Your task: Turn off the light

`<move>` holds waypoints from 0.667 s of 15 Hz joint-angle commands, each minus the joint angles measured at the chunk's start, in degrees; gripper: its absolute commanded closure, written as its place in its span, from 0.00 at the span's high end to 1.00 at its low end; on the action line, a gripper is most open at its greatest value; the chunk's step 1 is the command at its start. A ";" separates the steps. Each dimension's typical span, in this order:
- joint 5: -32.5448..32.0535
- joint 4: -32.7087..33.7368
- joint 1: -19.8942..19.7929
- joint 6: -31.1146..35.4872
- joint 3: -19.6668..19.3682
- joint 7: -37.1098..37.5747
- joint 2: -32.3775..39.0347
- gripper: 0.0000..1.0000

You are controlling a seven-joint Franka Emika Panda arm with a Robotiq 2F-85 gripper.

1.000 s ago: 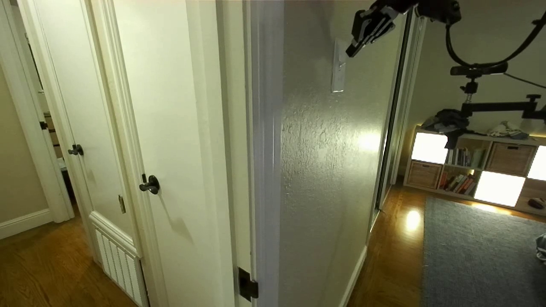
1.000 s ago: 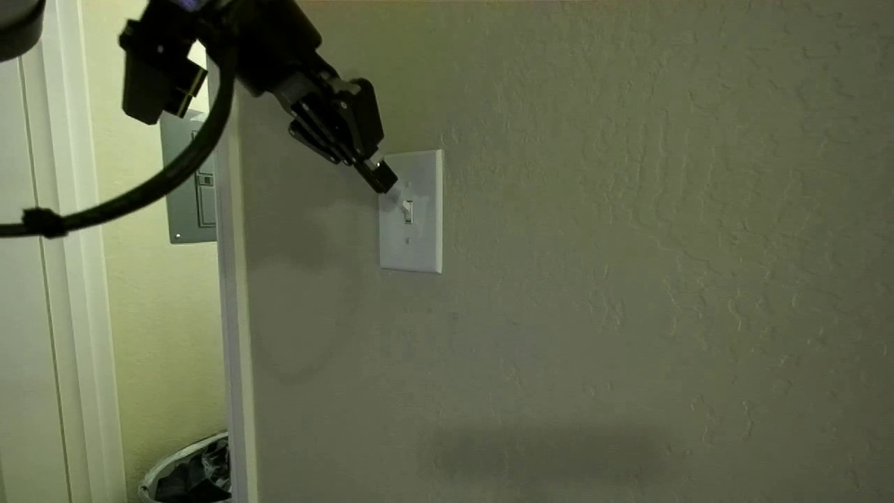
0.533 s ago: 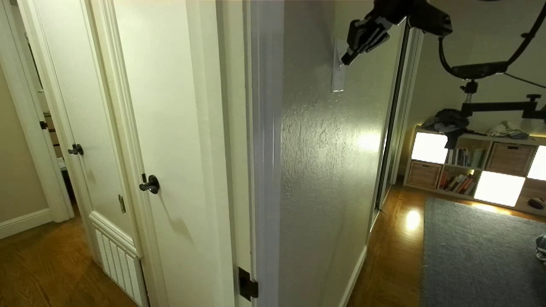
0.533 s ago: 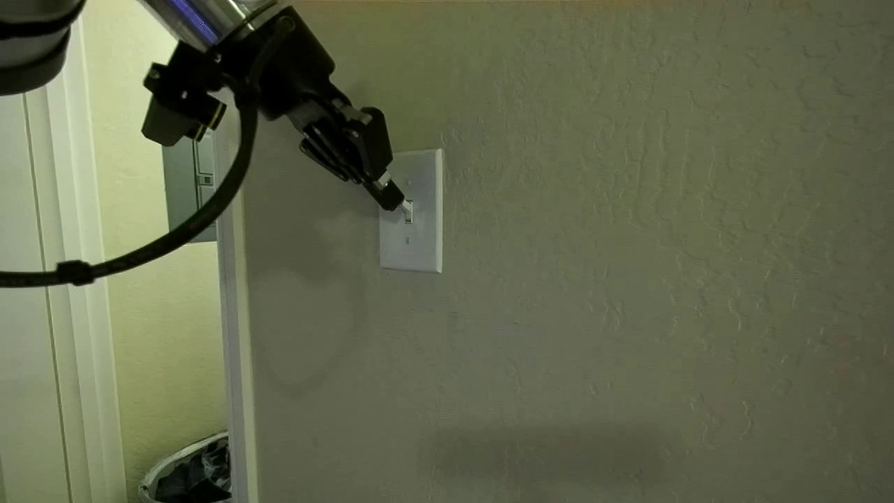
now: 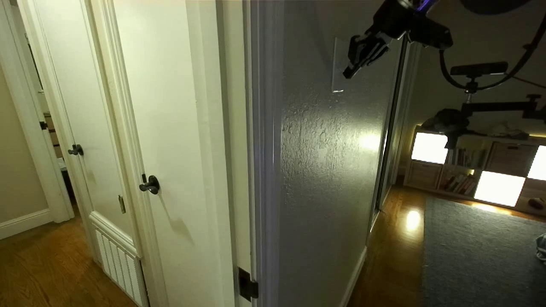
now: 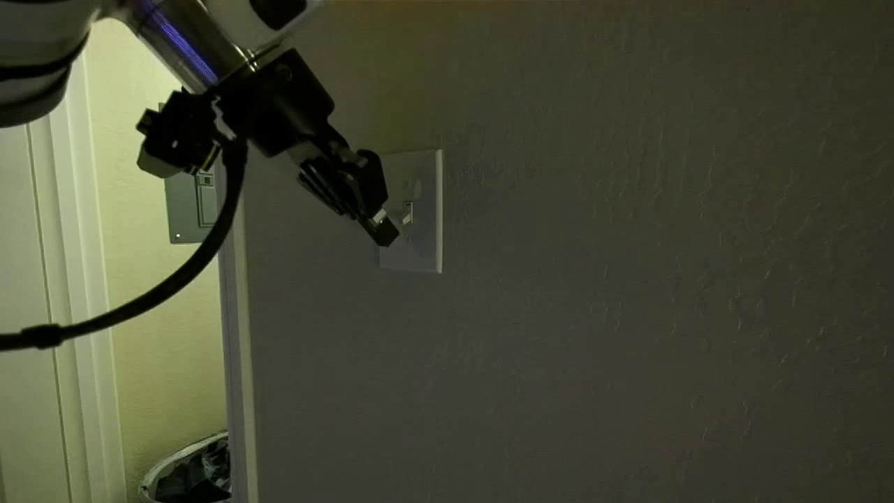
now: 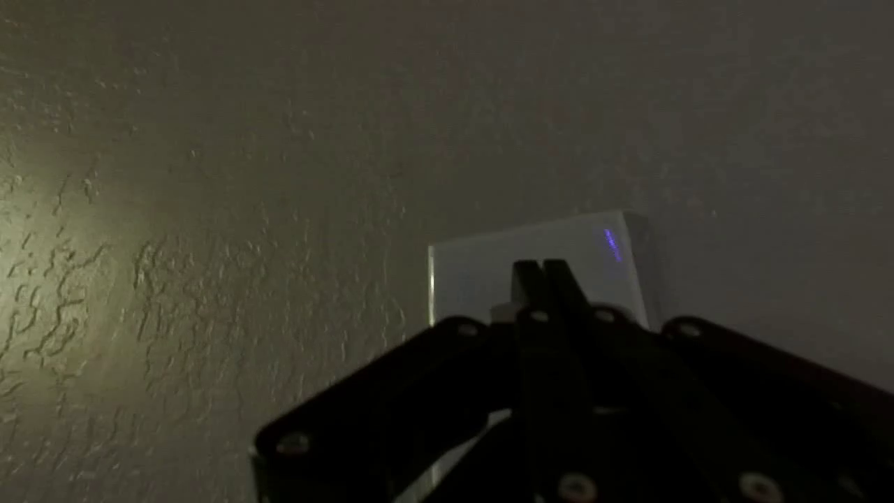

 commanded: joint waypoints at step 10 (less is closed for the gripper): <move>15.42 -1.49 3.92 -23.82 1.28 -15.51 -2.66 0.06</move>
